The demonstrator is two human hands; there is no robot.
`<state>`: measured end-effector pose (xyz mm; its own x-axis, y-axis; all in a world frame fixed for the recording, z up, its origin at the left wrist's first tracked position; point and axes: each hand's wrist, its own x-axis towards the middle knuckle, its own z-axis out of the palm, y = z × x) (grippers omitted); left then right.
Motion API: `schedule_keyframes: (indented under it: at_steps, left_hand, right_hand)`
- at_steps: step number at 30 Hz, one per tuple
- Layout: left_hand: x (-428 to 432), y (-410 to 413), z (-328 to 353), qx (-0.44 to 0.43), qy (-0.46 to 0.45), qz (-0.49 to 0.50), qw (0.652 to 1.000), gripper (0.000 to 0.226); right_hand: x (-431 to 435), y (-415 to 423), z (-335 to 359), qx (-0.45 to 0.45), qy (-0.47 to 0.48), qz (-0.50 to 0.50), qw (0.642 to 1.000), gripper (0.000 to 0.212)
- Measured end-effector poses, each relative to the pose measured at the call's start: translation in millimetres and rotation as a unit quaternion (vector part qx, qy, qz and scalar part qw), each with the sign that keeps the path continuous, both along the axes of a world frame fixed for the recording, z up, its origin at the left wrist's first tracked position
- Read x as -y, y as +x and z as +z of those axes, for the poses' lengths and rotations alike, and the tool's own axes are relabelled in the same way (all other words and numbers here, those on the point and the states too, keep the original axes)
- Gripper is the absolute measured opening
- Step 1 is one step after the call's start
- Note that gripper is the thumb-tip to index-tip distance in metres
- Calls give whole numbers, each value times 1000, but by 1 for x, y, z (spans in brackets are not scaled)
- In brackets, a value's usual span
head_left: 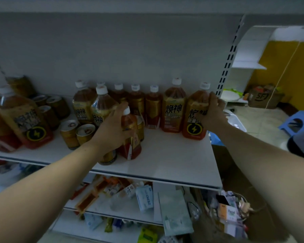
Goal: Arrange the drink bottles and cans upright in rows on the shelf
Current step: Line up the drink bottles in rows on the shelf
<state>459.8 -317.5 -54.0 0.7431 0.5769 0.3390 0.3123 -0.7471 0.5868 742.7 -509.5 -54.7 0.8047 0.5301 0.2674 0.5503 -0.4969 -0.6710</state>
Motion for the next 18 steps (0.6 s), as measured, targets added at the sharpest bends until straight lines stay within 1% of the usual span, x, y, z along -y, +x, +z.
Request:
schedule_keyframes:
  at_steps: [3,4,8,13,15,16,18]
  left_hand:
    - [0,-1,0,-4,-6,5,1000,92]
    - [0,-2,1,-5,-6,7,1000,92]
    - [1,-3,1,-9,-19,8,1000,91]
    - [2,-4,5,-16,-24,-1,1000,94]
    - [-1,-6,9,-26,-42,-23,999,95]
    - [-2,-8,11,-35,-50,-36,997,97]
    - [-5,-13,18,-44,-62,-62,995,98]
  right_hand:
    - [-8,-4,-7,-25,10,-14,1000,116]
    - [-11,-4,-9,-26,16,-22,999,118]
    - [-24,3,-11,-29,32,-45,998,114]
    - [-22,6,-5,-51,-10,-47,998,120]
    - [-21,-2,2,-28,-22,-74,997,119]
    - [-22,-10,7,4,-7,-85,996,115]
    - [-26,-32,18,93,39,-78,992,99]
